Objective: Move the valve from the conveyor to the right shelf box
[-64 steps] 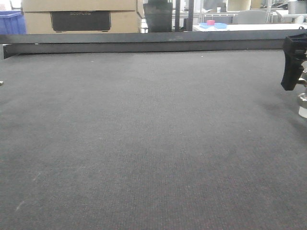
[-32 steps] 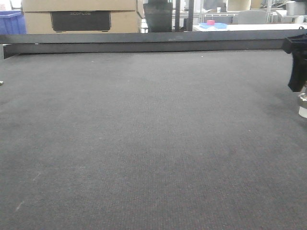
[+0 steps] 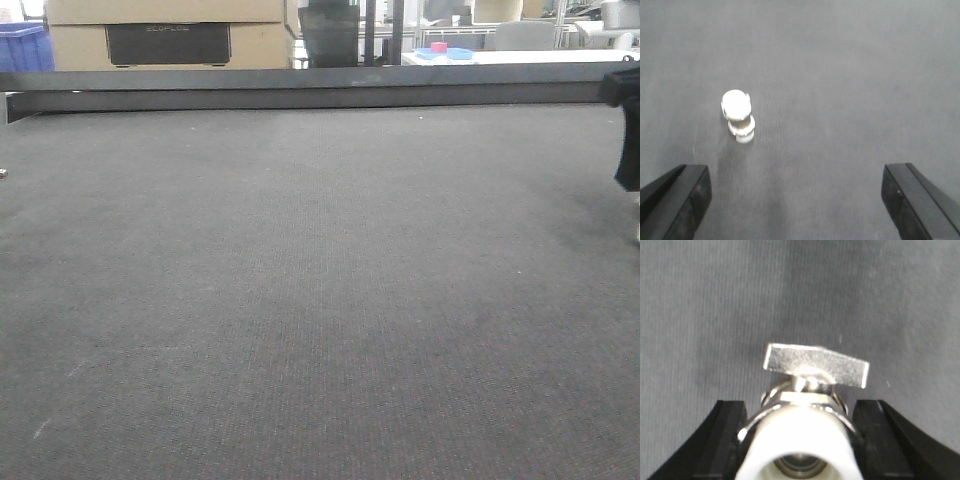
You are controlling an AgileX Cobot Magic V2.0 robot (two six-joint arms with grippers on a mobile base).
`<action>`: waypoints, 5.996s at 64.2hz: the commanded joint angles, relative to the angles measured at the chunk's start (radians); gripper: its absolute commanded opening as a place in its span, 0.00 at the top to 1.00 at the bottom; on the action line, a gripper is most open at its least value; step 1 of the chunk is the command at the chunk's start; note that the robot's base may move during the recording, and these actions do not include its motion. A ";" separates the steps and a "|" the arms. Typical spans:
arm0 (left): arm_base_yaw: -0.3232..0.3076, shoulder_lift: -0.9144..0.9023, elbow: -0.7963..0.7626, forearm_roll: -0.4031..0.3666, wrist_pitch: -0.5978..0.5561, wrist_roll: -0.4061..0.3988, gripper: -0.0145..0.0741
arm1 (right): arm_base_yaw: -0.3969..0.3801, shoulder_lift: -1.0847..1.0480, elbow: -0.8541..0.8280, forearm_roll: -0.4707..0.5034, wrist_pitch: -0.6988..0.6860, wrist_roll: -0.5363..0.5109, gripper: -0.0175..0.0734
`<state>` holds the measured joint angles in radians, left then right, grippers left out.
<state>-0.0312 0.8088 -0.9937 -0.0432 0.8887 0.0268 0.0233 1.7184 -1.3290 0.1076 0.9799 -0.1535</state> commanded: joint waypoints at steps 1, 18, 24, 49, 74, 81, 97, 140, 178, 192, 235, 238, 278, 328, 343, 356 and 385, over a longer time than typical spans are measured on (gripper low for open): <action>-0.007 0.101 -0.093 0.026 0.080 -0.006 0.16 | 0.001 -0.070 -0.008 -0.010 -0.009 -0.008 0.98; 0.039 0.401 -0.331 0.112 0.200 0.031 0.16 | 0.001 -0.195 -0.007 0.005 0.009 -0.008 0.98; 0.081 0.518 -0.392 0.098 0.253 0.080 0.16 | 0.001 -0.229 -0.007 0.011 0.013 -0.008 0.98; 0.178 0.873 -0.592 0.018 0.268 0.226 0.16 | 0.001 -0.264 -0.007 0.012 0.013 -0.008 0.98; 0.178 1.091 -0.669 -0.021 0.231 0.231 0.16 | 0.001 -0.262 -0.007 0.015 0.005 -0.008 0.98; 0.178 1.123 -0.669 -0.021 0.231 0.231 0.16 | 0.001 -0.262 -0.007 0.015 0.005 -0.008 0.98; 0.178 1.160 -0.669 -0.021 0.223 0.231 0.16 | 0.001 -0.262 -0.007 0.015 0.005 -0.008 0.98; 0.176 1.135 -0.725 -0.026 0.332 0.225 0.96 | 0.001 -0.264 -0.007 0.015 0.007 -0.008 0.98; 0.079 0.756 -0.767 -0.039 0.332 0.146 0.96 | 0.002 -0.307 -0.206 0.094 0.143 -0.008 0.98; 0.066 0.649 -0.767 -0.033 0.332 0.101 0.96 | 0.068 -0.307 -0.334 0.096 0.188 -0.008 0.98; 0.066 0.526 -0.767 -0.007 0.332 0.097 0.96 | 0.130 -0.368 -0.425 -0.047 0.218 0.006 0.98; 0.066 0.526 -0.767 -0.007 0.332 0.097 0.96 | 0.130 -0.378 -0.425 -0.047 0.210 0.006 0.98; 0.066 0.526 -0.767 -0.007 0.332 0.097 0.96 | 0.130 -0.391 -0.425 -0.047 0.179 0.006 0.98; 0.066 0.526 -0.767 -0.007 0.332 0.097 0.96 | 0.130 -0.391 -0.425 -0.047 0.179 0.006 0.98; 0.066 0.526 -0.767 -0.007 0.332 0.097 0.96 | 0.130 -0.391 -0.425 -0.047 0.179 0.006 0.98; 0.066 0.526 -0.767 -0.007 0.332 0.097 0.96 | 0.130 -0.391 -0.425 -0.047 0.179 0.006 0.98; 0.066 0.526 -0.767 -0.007 0.332 0.097 0.96 | 0.130 -0.381 -0.425 -0.047 0.162 0.006 0.98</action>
<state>0.0396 1.3505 -1.7506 -0.0376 1.2505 0.1311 0.1531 1.3469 -1.7370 0.0757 1.2145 -0.1463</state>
